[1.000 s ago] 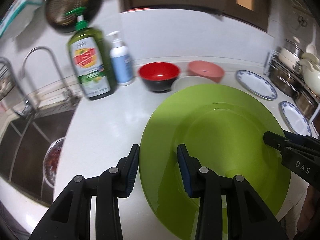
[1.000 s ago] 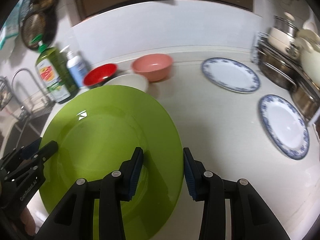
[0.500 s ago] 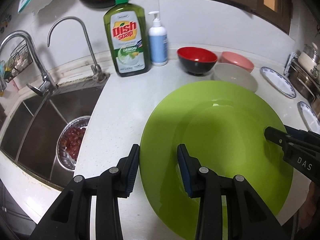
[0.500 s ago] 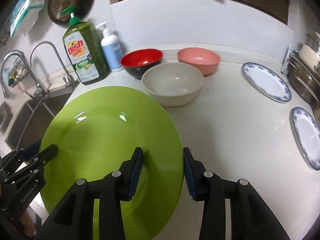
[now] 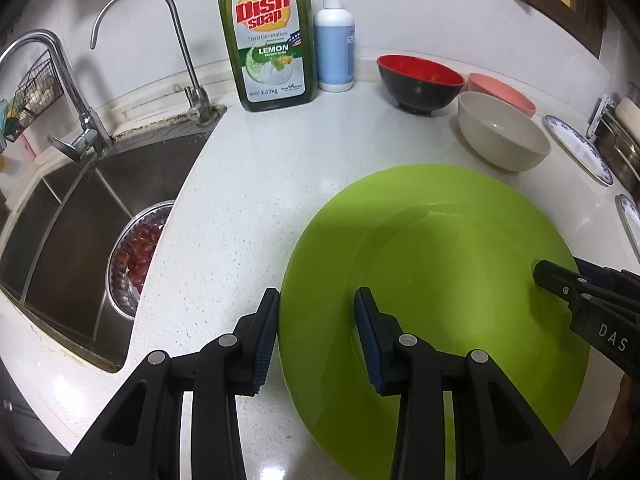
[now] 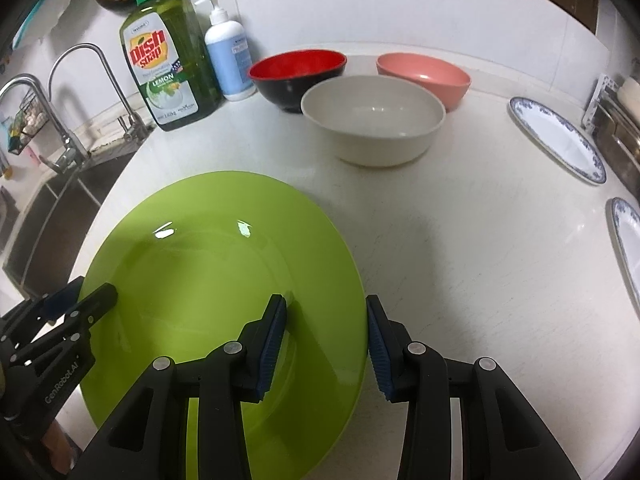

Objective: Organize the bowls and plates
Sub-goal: 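Lift the green plate with both tools and carry it toward the bowls, then lower the green plate onto the counter and open both tools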

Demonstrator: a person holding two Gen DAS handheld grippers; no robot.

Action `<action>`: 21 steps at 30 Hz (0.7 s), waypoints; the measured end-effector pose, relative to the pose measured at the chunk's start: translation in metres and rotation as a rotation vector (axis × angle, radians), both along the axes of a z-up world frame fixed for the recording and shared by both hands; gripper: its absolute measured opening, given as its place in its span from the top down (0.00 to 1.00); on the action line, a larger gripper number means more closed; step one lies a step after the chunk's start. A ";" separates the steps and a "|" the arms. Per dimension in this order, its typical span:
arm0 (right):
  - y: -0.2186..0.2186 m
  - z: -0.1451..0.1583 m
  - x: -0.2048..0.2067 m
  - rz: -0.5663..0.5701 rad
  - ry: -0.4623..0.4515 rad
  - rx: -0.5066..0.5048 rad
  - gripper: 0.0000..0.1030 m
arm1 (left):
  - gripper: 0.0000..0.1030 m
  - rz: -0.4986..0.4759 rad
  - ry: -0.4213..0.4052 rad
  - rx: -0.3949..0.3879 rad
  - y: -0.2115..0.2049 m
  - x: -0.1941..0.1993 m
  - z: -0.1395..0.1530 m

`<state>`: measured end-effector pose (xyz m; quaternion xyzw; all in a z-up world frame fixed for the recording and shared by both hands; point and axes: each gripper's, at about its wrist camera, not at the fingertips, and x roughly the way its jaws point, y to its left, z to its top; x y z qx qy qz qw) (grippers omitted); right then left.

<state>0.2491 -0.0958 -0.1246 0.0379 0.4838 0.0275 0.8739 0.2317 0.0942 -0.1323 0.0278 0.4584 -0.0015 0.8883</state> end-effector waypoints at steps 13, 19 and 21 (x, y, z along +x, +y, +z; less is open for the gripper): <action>0.004 -0.013 0.006 0.002 0.036 0.000 0.60 | 0.63 0.007 0.041 0.006 0.001 0.005 -0.013; 0.004 -0.015 0.007 0.006 0.040 -0.003 0.60 | 0.63 0.006 0.044 0.005 0.001 0.006 -0.015; 0.004 -0.015 0.007 0.007 0.040 -0.002 0.60 | 0.62 0.010 0.033 0.009 0.001 0.005 -0.013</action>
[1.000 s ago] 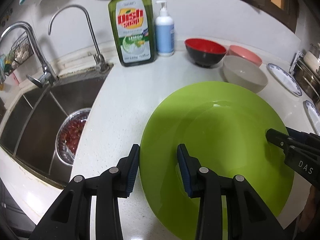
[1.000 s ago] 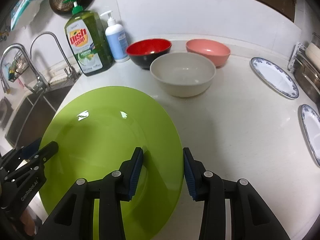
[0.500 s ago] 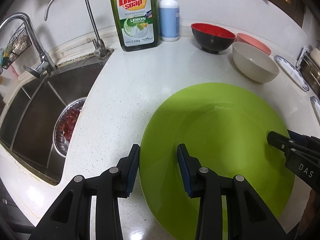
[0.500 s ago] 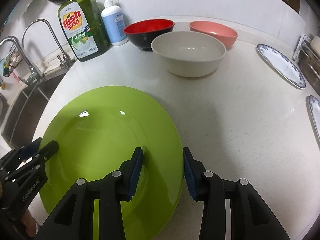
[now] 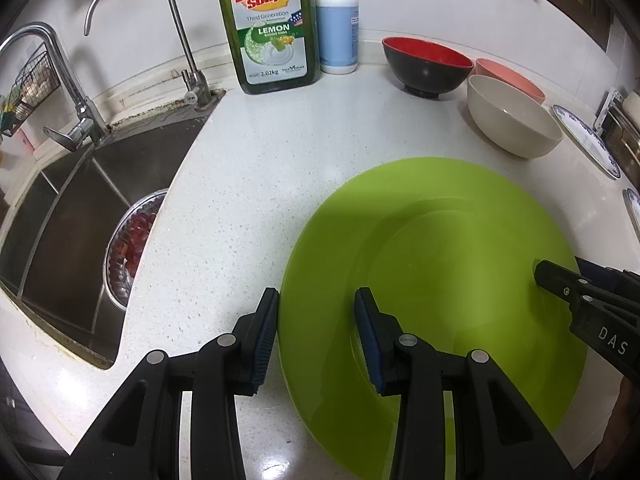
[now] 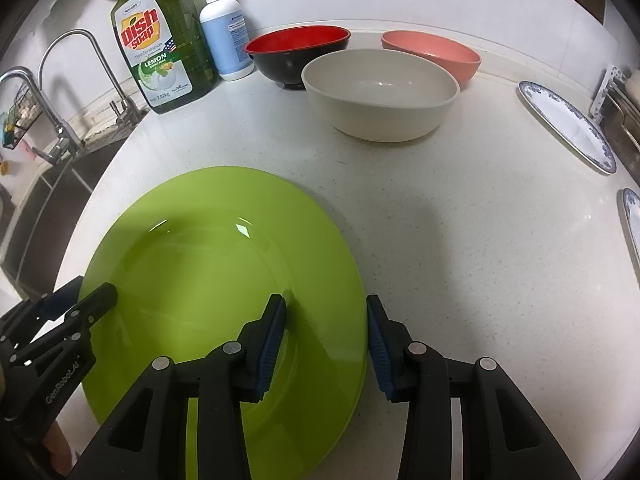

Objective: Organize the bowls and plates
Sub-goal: 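Lower the green plate onto the counter and open both tools, then move both tools to the rim of the larger blue-and-white plate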

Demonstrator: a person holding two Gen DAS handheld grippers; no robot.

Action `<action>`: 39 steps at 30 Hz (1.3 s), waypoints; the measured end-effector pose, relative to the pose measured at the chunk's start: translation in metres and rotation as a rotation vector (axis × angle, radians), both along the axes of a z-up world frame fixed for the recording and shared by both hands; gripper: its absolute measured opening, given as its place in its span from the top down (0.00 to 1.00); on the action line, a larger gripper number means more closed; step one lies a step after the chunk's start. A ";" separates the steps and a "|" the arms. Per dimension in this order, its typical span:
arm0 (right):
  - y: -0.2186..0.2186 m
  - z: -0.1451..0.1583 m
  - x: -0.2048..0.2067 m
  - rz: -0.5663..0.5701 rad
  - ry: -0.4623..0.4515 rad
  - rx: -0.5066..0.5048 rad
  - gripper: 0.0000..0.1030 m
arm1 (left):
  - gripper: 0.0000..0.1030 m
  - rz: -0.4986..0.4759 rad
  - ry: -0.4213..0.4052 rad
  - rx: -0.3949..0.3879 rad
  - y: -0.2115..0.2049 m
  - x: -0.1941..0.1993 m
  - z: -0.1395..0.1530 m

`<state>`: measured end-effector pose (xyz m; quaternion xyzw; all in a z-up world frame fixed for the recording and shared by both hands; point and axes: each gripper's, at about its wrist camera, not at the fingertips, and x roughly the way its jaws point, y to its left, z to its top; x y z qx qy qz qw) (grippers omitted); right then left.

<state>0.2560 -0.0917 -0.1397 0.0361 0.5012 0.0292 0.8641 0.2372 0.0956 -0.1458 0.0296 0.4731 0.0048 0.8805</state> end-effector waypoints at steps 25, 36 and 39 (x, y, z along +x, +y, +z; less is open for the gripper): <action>-0.019 0.080 -0.054 -0.165 -0.239 -0.037 0.23 | 0.00 -0.106 -0.280 0.030 -0.018 -0.015 0.095; -0.054 0.113 -0.096 -0.374 -0.311 -0.077 0.20 | 0.00 -0.317 -0.330 -0.018 -0.072 -0.021 0.127; -0.073 0.123 -0.110 -0.432 -0.338 -0.105 0.20 | 0.00 -0.369 -0.349 -0.028 -0.097 -0.025 0.137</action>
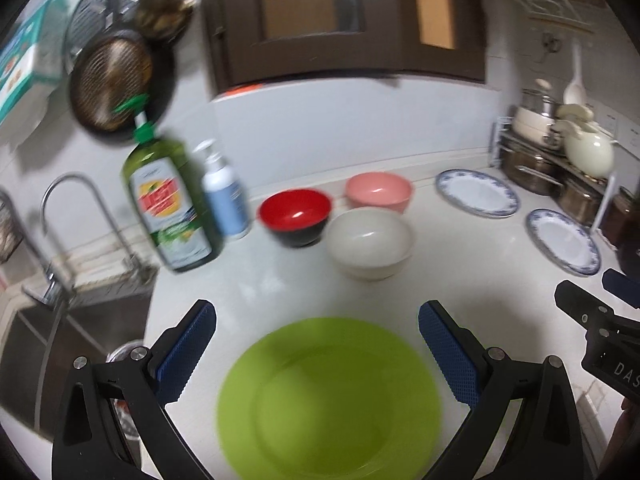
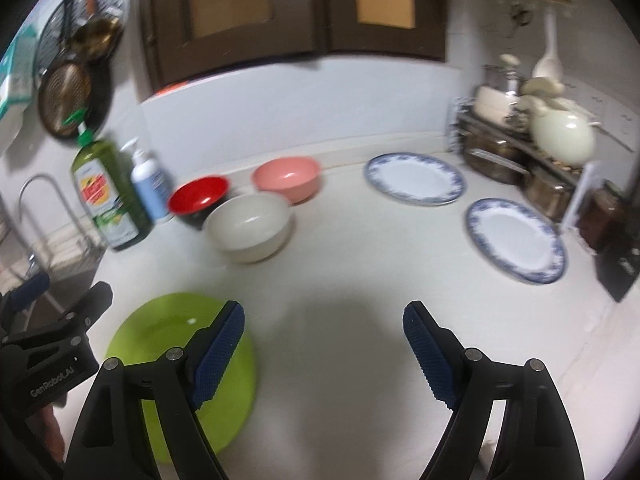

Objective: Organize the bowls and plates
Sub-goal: 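Move both tools to the rim of the larger blue-and-white plate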

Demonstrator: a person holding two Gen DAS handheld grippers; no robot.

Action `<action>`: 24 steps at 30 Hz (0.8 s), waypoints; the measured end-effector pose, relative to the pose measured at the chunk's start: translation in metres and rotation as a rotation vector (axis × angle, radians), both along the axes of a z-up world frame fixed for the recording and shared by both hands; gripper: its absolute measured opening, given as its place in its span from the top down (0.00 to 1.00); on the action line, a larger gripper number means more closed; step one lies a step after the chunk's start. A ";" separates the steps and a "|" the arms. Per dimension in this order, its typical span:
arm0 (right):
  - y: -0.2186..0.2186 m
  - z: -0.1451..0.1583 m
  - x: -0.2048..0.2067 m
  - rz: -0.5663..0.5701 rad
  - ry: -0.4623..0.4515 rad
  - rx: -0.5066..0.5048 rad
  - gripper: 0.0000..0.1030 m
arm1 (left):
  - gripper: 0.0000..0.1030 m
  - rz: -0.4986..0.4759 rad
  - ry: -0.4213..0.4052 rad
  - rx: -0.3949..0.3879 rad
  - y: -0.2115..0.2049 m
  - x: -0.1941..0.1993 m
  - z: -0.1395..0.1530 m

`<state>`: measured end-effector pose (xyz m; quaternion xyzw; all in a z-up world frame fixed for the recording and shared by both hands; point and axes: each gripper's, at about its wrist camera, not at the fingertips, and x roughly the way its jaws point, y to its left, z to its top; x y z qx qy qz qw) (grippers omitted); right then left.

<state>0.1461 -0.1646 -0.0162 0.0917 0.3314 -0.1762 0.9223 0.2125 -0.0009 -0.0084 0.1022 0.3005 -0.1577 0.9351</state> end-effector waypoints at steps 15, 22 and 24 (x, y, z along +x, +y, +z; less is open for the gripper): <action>-0.133 0.024 -0.042 -0.200 -0.049 -0.007 0.20 | 0.00 -0.202 -0.002 -0.031 -0.150 -0.007 0.026; -0.201 0.019 -0.048 -0.274 -0.047 -0.007 0.20 | 0.00 -0.264 0.009 -0.021 -0.221 0.001 0.024; -0.217 0.017 -0.048 -0.294 -0.047 -0.005 0.20 | 0.00 -0.284 0.019 -0.018 -0.244 0.005 0.022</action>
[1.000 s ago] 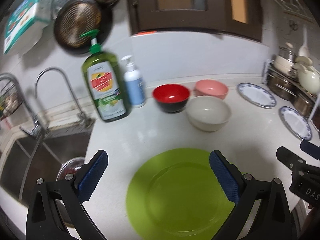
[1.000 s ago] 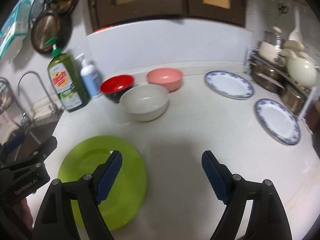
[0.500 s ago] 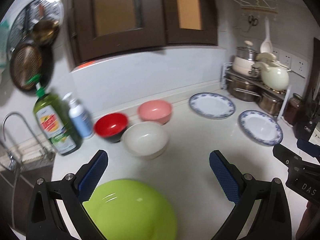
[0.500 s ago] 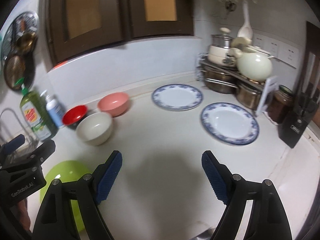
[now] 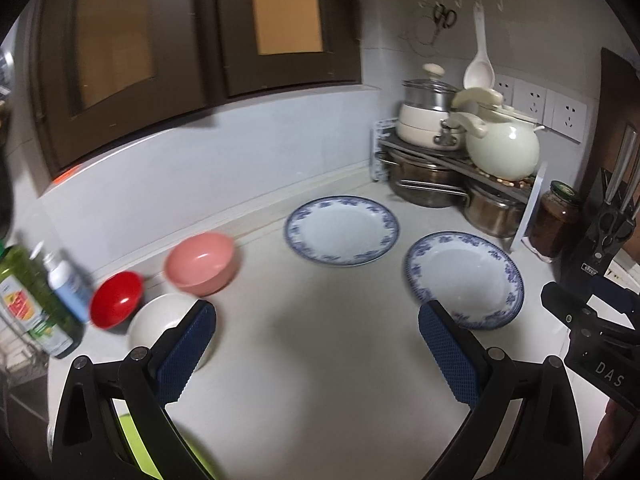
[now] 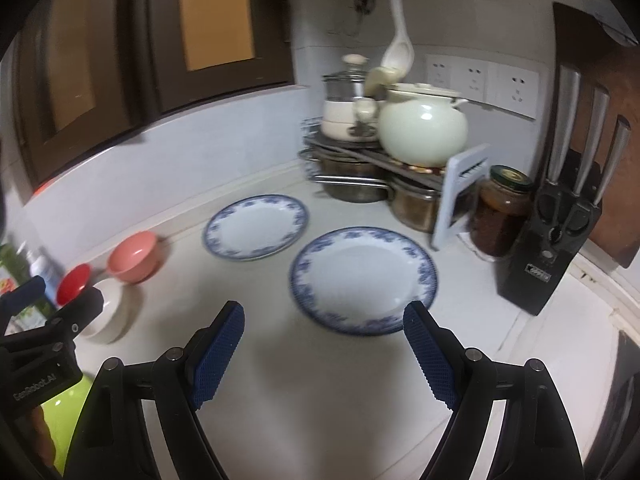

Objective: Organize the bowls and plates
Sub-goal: 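Move both tools to the rim of the larger blue-and-white plate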

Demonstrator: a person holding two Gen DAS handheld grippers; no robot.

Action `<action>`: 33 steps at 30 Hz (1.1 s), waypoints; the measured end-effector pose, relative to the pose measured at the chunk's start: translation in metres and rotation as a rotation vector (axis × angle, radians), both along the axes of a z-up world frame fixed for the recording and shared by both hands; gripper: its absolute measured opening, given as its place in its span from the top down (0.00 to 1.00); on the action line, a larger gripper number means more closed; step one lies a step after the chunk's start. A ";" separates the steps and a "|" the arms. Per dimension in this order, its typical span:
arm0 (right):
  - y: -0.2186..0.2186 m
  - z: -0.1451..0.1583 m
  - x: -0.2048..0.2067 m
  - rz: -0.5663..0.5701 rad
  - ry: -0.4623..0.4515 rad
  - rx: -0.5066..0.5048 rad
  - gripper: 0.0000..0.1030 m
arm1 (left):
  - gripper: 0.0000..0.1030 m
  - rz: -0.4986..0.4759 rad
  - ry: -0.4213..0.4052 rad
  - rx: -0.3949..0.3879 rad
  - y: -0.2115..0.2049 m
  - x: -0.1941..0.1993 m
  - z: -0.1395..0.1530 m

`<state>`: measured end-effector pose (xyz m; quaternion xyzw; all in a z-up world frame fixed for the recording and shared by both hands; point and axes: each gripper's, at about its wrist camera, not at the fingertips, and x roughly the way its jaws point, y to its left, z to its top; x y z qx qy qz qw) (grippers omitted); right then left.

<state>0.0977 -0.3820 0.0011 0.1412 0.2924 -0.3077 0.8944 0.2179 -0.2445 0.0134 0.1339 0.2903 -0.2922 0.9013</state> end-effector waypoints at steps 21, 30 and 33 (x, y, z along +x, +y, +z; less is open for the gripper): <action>-0.143 -0.070 0.035 -0.141 0.080 0.111 0.20 | 0.02 -0.105 0.144 0.106 -0.152 0.057 -0.076; -0.176 -0.104 0.051 -0.174 0.116 0.157 0.20 | 0.08 -0.127 0.183 0.152 -0.187 0.073 -0.110; -0.185 -0.112 0.055 -0.179 0.124 0.170 0.21 | 0.12 -0.138 0.183 0.169 -0.198 0.077 -0.120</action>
